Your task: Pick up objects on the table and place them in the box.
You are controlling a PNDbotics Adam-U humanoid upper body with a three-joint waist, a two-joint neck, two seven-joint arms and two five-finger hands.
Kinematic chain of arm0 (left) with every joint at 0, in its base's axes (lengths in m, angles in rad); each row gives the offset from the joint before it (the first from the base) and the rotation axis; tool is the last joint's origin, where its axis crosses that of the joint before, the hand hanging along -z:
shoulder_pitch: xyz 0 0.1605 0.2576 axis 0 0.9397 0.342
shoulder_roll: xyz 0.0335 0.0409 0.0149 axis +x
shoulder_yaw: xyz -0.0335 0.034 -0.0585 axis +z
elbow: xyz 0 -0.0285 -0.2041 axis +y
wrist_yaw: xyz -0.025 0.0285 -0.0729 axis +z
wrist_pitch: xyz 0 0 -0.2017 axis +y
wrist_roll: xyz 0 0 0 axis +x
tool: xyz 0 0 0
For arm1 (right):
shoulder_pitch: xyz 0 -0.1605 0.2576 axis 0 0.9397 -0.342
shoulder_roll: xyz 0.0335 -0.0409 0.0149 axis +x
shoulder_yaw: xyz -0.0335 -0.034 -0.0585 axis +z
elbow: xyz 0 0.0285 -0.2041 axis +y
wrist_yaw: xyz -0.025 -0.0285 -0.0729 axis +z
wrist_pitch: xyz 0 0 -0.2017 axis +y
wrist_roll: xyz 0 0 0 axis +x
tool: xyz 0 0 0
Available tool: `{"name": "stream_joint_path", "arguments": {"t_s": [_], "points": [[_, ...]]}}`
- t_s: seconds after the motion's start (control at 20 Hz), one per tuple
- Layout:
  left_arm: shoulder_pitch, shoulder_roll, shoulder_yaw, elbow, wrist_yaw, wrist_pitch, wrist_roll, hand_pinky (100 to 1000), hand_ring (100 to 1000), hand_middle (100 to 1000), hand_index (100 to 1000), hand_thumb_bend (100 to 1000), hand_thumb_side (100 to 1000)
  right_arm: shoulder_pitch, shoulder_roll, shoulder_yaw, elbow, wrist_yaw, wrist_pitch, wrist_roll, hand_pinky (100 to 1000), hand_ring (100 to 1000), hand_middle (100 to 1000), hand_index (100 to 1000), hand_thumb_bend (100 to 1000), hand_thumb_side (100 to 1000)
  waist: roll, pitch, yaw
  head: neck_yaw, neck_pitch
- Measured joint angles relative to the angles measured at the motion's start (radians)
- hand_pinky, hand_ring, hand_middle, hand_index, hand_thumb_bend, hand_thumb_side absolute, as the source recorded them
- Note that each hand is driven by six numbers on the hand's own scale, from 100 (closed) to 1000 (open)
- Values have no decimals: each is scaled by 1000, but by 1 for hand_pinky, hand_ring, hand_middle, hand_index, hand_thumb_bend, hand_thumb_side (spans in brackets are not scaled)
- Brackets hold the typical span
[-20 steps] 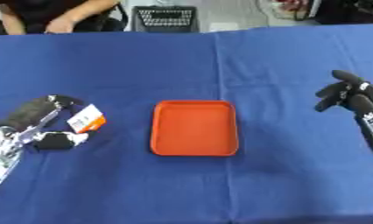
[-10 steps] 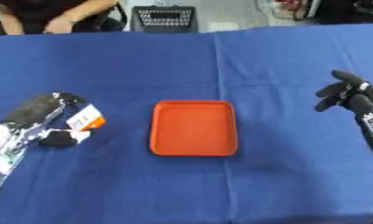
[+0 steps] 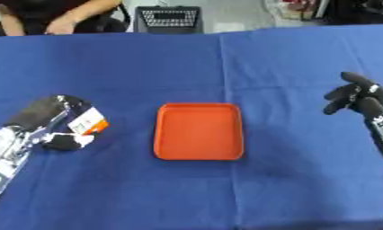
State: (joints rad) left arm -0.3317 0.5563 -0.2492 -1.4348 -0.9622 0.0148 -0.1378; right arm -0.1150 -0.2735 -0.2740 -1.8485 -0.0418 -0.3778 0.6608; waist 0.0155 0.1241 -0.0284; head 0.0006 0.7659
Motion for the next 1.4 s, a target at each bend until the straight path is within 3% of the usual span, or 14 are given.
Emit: {"name": "stream_joint_path", "arguments": {"t_s": [0.8, 1.2, 1.4], "points": [[-8, -6, -5, 13, -39, 5, 8, 814, 747, 570, 827, 518, 417, 0, 0, 0, 0, 0, 2, 5, 580, 569, 660, 940, 100, 936, 0, 0, 0, 0, 0], [-8, -8, -5, 14, -41, 11, 16, 813, 740, 534, 825, 370, 375, 0, 0, 0, 0, 0, 0, 7, 580, 569, 660, 940, 100, 936, 0, 0, -1, 0, 0], [-8, -8, -5, 13, -38, 19, 24, 811, 736, 521, 817, 262, 291, 0, 0, 0, 0, 0, 0, 8, 581, 569, 660, 940, 100, 935, 0, 0, -1, 0, 0]]}}
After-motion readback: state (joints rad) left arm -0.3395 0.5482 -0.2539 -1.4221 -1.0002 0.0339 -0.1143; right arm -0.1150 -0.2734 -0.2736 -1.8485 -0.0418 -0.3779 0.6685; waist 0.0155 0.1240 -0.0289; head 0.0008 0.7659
